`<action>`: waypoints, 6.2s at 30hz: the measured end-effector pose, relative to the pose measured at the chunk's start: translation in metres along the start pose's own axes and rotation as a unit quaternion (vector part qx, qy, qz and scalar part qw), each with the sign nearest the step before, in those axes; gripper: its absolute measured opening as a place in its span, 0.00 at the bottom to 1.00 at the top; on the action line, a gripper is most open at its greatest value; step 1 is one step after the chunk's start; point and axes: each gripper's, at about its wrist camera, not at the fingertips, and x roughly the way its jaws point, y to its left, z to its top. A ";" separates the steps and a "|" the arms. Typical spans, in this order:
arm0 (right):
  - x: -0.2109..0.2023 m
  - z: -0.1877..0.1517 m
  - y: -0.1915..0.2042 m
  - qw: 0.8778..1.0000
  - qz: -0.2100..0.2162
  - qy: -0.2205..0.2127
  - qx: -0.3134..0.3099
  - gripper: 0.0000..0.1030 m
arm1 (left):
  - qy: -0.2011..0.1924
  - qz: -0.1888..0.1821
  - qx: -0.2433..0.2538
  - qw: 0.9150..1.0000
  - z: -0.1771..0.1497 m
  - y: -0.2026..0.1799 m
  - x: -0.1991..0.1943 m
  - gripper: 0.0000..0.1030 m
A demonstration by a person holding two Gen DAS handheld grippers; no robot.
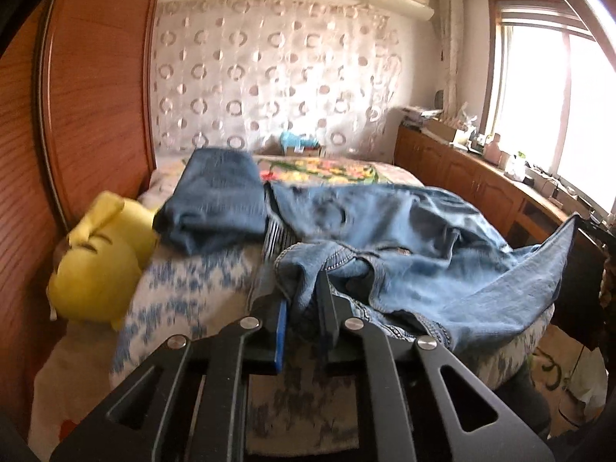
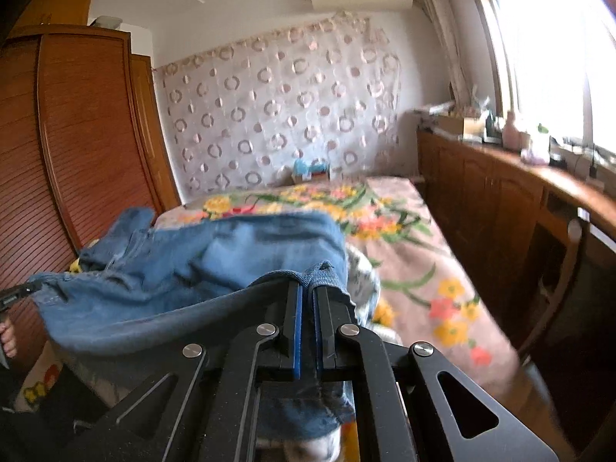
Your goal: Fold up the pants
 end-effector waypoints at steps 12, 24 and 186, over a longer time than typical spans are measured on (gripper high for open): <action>0.063 0.024 0.019 0.999 -0.009 -0.008 -0.032 0.04 | -0.013 0.013 0.007 1.000 0.045 0.001 0.039 0.11; 0.118 0.043 0.004 0.999 -0.033 -0.004 -0.027 0.04 | -0.011 0.030 0.020 0.999 0.094 0.002 0.107 0.11; 0.013 -0.026 0.002 0.983 0.076 0.152 -0.067 0.54 | 0.020 -0.021 0.026 0.999 -0.006 0.001 0.023 0.73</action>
